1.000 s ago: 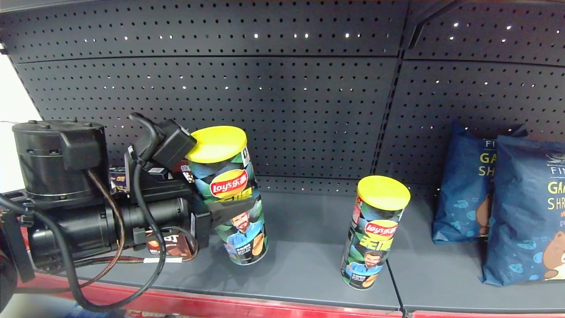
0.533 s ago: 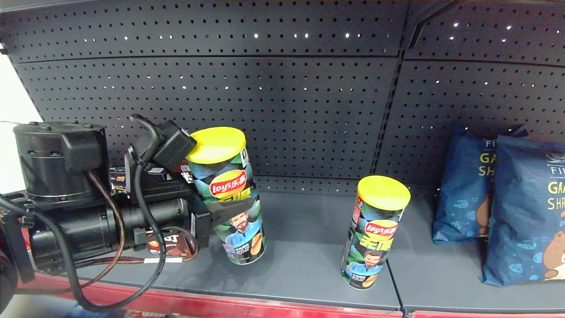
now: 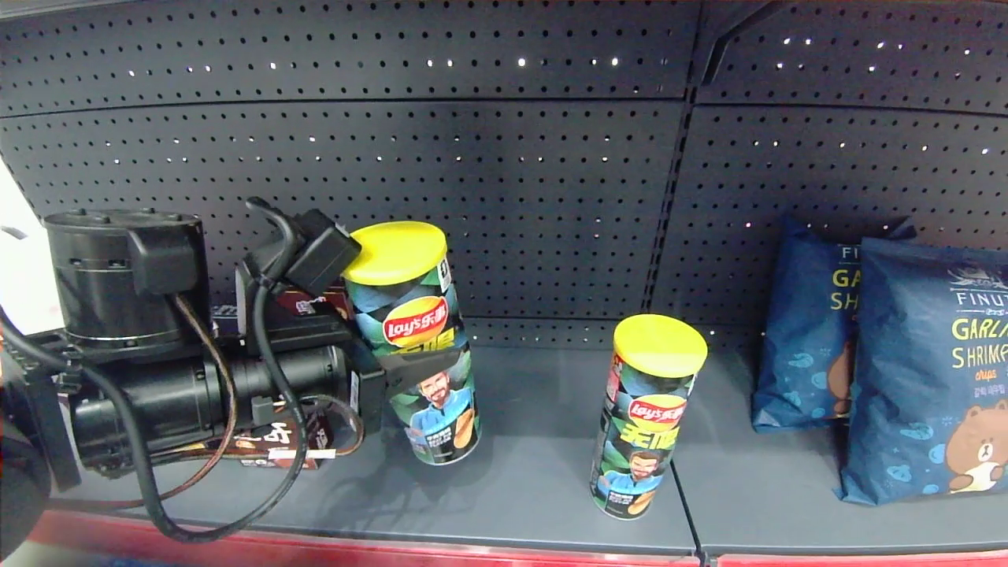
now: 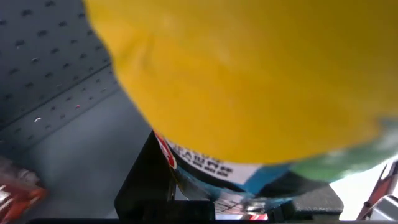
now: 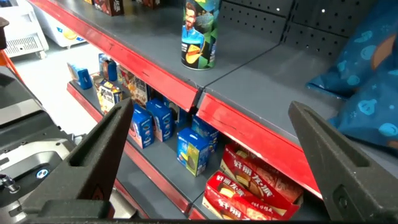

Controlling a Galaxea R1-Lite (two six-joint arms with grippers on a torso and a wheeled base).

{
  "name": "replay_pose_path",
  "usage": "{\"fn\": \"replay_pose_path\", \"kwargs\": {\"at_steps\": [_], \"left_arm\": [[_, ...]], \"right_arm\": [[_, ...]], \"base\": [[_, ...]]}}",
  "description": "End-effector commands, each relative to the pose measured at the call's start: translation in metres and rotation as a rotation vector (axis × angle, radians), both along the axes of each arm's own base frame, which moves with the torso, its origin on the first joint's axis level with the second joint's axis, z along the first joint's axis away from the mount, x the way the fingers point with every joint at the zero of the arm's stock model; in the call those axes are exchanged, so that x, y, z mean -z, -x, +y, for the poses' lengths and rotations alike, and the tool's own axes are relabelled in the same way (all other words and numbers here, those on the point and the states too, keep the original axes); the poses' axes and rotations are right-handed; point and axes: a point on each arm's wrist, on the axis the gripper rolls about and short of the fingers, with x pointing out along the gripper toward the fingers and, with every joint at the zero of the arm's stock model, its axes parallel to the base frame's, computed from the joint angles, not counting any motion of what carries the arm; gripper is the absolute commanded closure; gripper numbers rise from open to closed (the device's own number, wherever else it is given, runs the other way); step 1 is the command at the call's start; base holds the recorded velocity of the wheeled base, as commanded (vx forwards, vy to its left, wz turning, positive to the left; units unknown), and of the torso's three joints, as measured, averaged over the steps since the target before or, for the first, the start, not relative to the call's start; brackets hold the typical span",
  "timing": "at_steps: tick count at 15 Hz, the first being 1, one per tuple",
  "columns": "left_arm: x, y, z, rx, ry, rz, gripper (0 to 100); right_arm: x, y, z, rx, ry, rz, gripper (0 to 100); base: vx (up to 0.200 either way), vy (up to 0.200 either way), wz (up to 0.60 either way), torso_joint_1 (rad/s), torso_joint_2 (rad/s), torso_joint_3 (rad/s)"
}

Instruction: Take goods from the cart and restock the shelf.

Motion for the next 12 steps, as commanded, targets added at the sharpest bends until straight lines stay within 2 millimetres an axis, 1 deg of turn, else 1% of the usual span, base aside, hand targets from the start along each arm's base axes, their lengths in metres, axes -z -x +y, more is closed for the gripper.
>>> {"fn": "replay_pose_path", "kwargs": {"at_steps": [1,3,6,8,9,12], "left_arm": [[0.000,-0.013,-0.007,0.003,-0.002,-0.005,100],[-0.001,-0.034,-0.017,0.005,0.005,-0.056,100],[0.006,-0.066,-0.033,0.006,0.010,-0.091,100],[0.006,-0.075,-0.041,0.022,0.011,-0.099,100],[0.009,-0.080,-0.051,0.041,0.012,-0.095,100],[0.019,-0.090,-0.067,0.073,0.008,-0.085,100]], "right_arm": [[0.000,0.000,0.000,0.001,-0.002,0.005,0],[0.000,0.000,0.000,-0.001,0.000,0.004,0],[0.000,0.000,0.000,0.001,-0.002,0.005,0],[0.000,0.000,0.000,0.002,-0.002,0.005,0],[0.000,0.000,0.000,0.002,-0.003,0.003,0],[0.000,0.000,0.000,0.002,-0.003,0.003,0]], "base": [[0.000,0.000,0.00,0.000,0.00,0.000],[0.000,0.000,0.00,0.000,0.00,0.000],[0.000,0.000,0.00,0.000,0.00,0.000],[0.000,0.000,0.00,0.000,0.00,0.000],[0.000,0.000,0.00,0.000,0.00,0.000],[0.000,0.000,0.00,0.000,0.00,0.000]]}}
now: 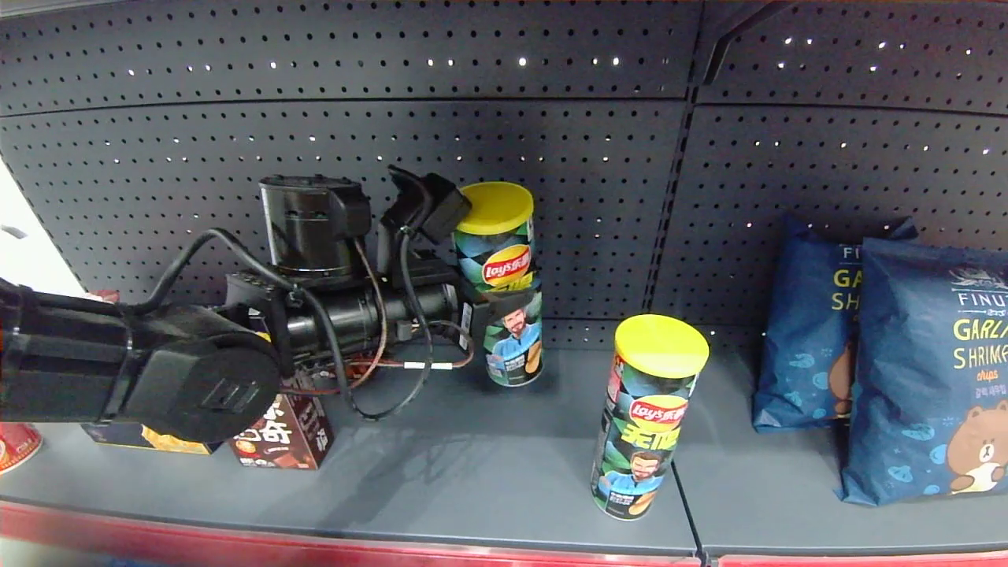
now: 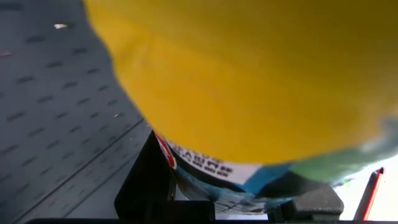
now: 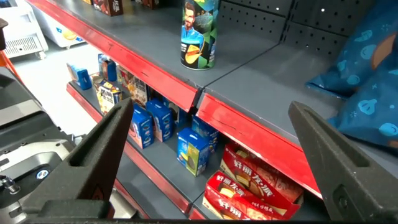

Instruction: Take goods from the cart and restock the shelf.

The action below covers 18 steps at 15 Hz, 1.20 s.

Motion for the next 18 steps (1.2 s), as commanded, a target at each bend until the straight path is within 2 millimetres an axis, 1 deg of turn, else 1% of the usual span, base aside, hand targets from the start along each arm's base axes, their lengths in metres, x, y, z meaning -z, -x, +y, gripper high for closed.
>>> {"fn": "replay_pose_path", "kwargs": {"at_steps": [1,3,10,12,18], "left_arm": [[0.017,-0.012,-0.015,0.033,-0.015,0.033,100],[0.025,-0.019,-0.023,0.047,-0.020,0.043,100],[0.042,-0.043,-0.050,0.076,-0.021,0.045,100],[0.049,-0.047,-0.053,0.074,-0.029,0.054,100],[0.058,-0.063,-0.062,0.074,-0.025,0.048,100]], "right_arm": [[0.000,0.000,0.000,0.000,0.001,0.001,0],[0.000,0.000,0.000,0.000,0.001,0.001,0],[0.000,0.000,0.000,0.000,0.001,0.001,0],[0.000,0.000,0.000,0.000,0.001,0.001,0],[0.000,0.000,0.000,0.000,0.001,0.001,0]], "base": [[0.000,0.000,0.00,0.000,0.00,0.000],[0.000,0.000,0.00,0.000,0.00,0.000],[0.000,0.000,0.00,0.000,0.00,0.000],[0.000,0.000,0.00,0.000,0.00,0.000],[0.000,0.000,0.00,0.000,0.00,0.000]]}}
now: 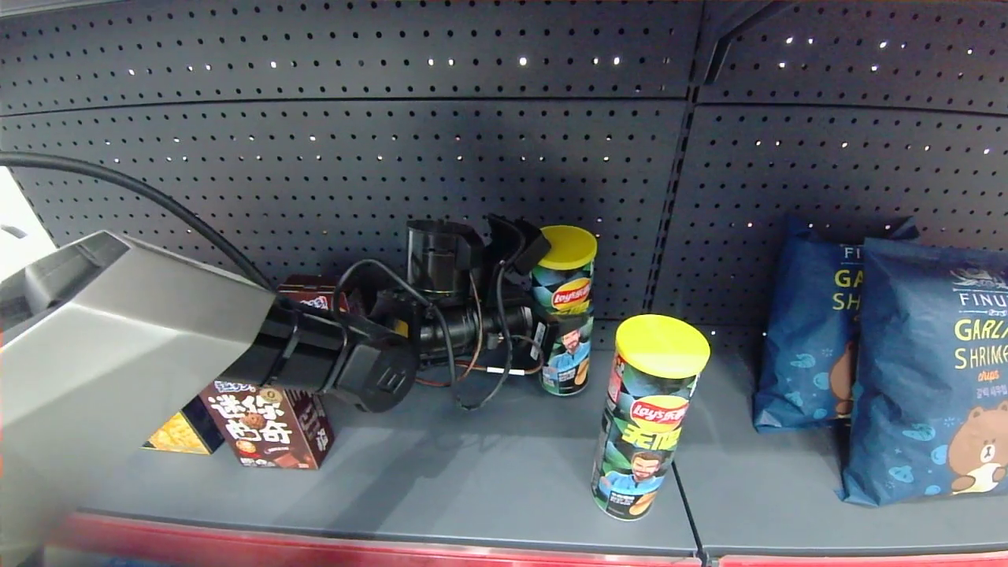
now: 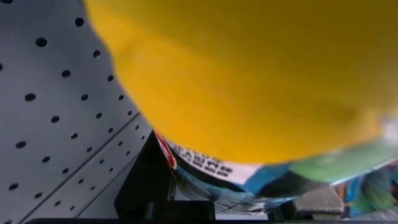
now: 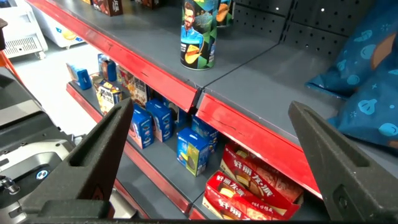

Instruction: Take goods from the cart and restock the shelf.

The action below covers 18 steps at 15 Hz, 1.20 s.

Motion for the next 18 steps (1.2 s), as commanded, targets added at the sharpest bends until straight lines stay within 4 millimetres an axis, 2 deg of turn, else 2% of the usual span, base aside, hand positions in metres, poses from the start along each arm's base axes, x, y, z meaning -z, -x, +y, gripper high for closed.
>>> {"fn": "replay_pose_path", "kwargs": {"at_steps": [1,11,18], "left_arm": [[0.008,-0.007,-0.005,0.002,-0.003,0.005,100],[0.017,-0.017,-0.019,0.016,-0.003,0.002,100],[0.021,-0.017,-0.024,0.029,-0.016,-0.009,100]], "right_arm": [[0.000,0.000,0.000,-0.001,0.001,0.001,0],[0.000,0.000,0.000,-0.001,0.001,0.001,0],[0.000,0.000,0.000,-0.001,0.000,0.002,0]], "base": [[0.000,0.000,0.00,0.000,0.00,0.000],[0.000,0.000,0.00,0.000,0.00,0.000],[0.000,0.000,0.00,0.000,0.00,0.000]]}}
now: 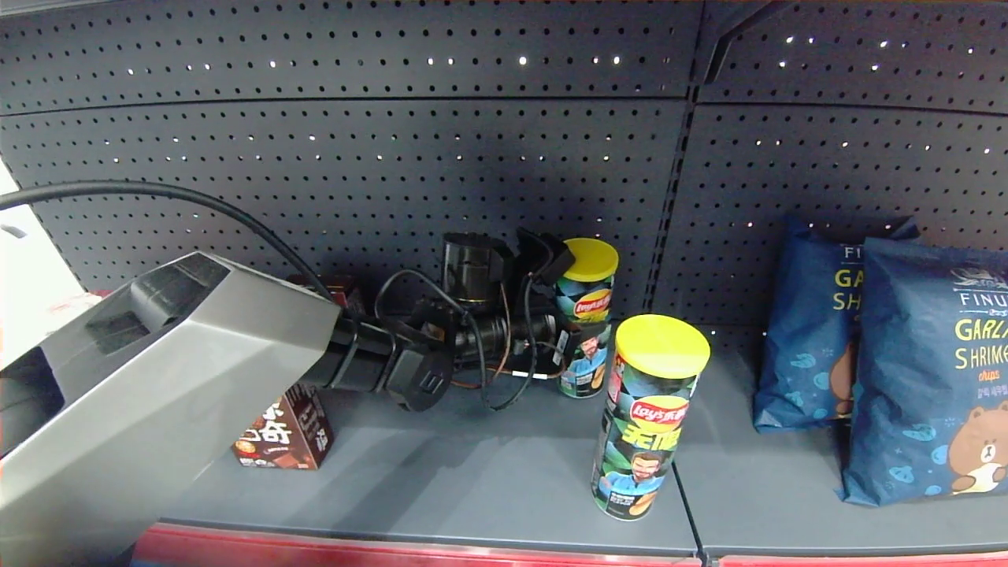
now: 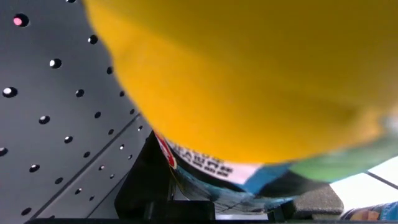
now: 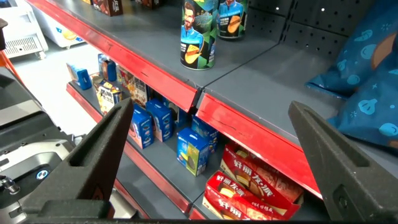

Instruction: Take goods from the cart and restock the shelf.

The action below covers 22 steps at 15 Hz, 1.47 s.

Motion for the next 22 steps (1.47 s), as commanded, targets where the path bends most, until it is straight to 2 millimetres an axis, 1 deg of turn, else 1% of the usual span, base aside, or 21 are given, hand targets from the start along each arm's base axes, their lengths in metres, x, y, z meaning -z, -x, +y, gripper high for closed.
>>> {"fn": "replay_pose_path", "kwargs": {"at_steps": [1,3,6,7,9,10,11,12,15,16,17,19,20,22], "left_arm": [[0.004,-0.002,0.001,-0.001,-0.028,-0.023,0],[0.007,-0.002,0.000,0.001,-0.039,-0.032,0],[0.003,-0.001,0.000,-0.007,-0.036,-0.041,0],[-0.003,0.000,0.001,-0.013,-0.031,-0.051,0],[-0.030,0.006,0.011,-0.028,-0.006,-0.092,0],[-0.038,0.010,0.014,-0.030,0.000,-0.101,0],[-0.049,0.016,0.023,-0.039,0.005,-0.106,0],[-0.055,0.025,0.030,-0.042,0.001,-0.103,0],[-0.068,0.066,0.057,-0.046,-0.010,-0.086,0],[-0.072,0.078,0.068,-0.057,-0.011,-0.085,0],[-0.073,0.082,0.072,-0.063,-0.012,-0.085,0],[-0.083,0.105,0.099,-0.097,-0.008,-0.093,0],[-0.087,0.111,0.105,-0.107,-0.004,-0.098,0],[-0.092,0.129,0.126,-0.153,0.000,-0.105,0]], "right_arm": [[0.000,0.000,0.000,-0.001,0.001,0.000,0],[0.000,0.000,0.000,-0.001,0.000,0.001,0],[0.000,0.000,0.000,-0.001,0.001,0.000,0],[0.000,0.000,0.000,-0.001,0.001,0.000,0],[0.000,0.000,0.000,-0.001,0.000,0.001,0],[0.000,0.000,0.000,-0.001,0.001,0.000,0],[0.000,0.000,0.000,-0.001,0.001,0.000,0],[0.000,0.000,0.000,-0.001,0.001,0.000,0],[0.000,0.000,0.000,-0.001,0.000,0.001,0],[0.000,0.000,0.000,-0.001,0.001,0.000,0],[0.000,0.000,0.000,-0.001,0.000,0.001,0],[0.000,0.000,0.000,-0.001,0.000,0.001,0],[0.000,0.000,0.000,-0.001,0.001,0.000,0],[0.000,0.000,0.000,-0.001,0.001,0.000,0]], "base": [[0.000,0.000,0.00,0.000,0.00,0.000],[0.000,0.000,0.00,0.000,0.00,0.000],[0.000,0.000,0.00,0.000,0.00,0.000],[0.000,0.000,0.00,0.000,0.00,0.000],[0.000,0.000,0.00,0.000,0.00,0.000],[0.000,0.000,0.00,0.000,0.00,0.000],[0.000,0.000,0.00,0.000,0.00,0.000],[0.000,0.000,0.00,0.000,0.00,0.000],[0.000,0.000,0.00,0.000,0.00,0.000],[0.000,0.000,0.00,0.000,0.00,0.000],[0.000,0.000,0.00,0.000,0.00,0.000],[0.000,0.000,0.00,0.000,0.00,0.000],[0.000,0.000,0.00,0.000,0.00,0.000],[0.000,0.000,0.00,0.000,0.00,0.000]]}}
